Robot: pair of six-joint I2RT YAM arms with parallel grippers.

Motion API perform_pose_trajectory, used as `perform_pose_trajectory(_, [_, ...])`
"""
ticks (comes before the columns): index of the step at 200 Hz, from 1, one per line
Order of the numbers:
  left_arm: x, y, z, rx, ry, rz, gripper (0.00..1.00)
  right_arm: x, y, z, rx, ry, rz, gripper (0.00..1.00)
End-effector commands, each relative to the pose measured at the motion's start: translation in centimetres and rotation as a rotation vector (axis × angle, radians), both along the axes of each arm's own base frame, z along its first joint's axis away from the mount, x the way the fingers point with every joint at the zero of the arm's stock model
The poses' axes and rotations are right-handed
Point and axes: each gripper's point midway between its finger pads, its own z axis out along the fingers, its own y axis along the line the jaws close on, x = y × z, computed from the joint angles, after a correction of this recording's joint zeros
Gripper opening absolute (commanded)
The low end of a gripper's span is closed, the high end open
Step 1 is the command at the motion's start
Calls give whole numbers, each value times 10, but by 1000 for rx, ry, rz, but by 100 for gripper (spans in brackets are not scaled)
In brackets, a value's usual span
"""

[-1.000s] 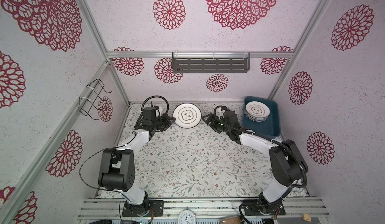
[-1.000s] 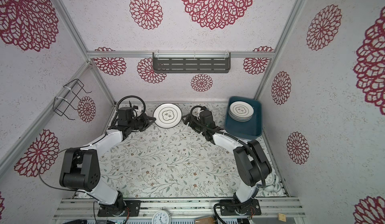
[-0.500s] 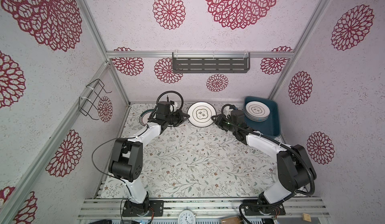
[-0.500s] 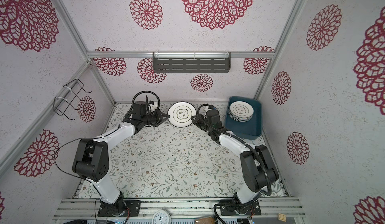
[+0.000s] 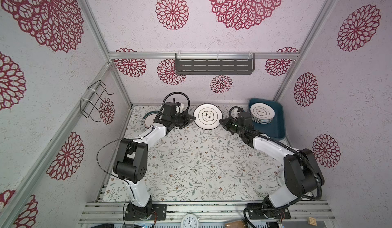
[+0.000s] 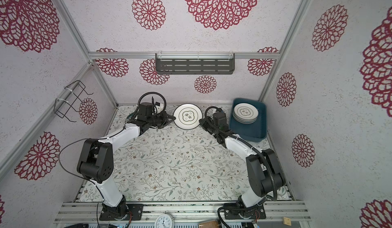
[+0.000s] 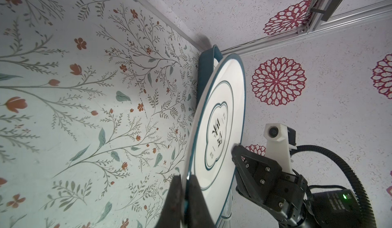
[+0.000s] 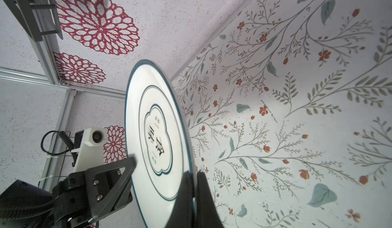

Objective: Place the plates into the plastic bin on the countertop

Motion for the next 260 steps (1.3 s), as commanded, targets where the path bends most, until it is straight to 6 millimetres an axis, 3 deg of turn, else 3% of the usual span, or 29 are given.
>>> perform_pose_trajectory(1, [4,-8,26,-26,-66,-23,16,5,0,18,34,-35,-5,0])
perform_pose_trajectory(17, [5,-7,30,-16,-77,-23,42,5,-4,16,35,-20,-23,0])
perform_pose_trajectory(28, [6,-4,33,4,-85,-11,74,4,-8,16,39,-16,-39,0])
perform_pose_trajectory(45, [6,2,36,45,-111,10,99,4,-17,17,42,-16,-68,0])
perform_pose_trajectory(76, [3,16,46,116,-160,55,97,7,-43,21,27,-18,-138,0])
perform_pose_trajectory(129, [-9,16,60,170,-204,50,97,19,-108,18,4,-11,-277,0])
perform_pose_trajectory(188, [-9,-13,73,212,-288,15,97,44,-185,7,7,-13,-422,0])
perform_pose_trajectory(260, [12,-47,63,340,-327,-16,97,77,-276,-4,37,-10,-576,0])
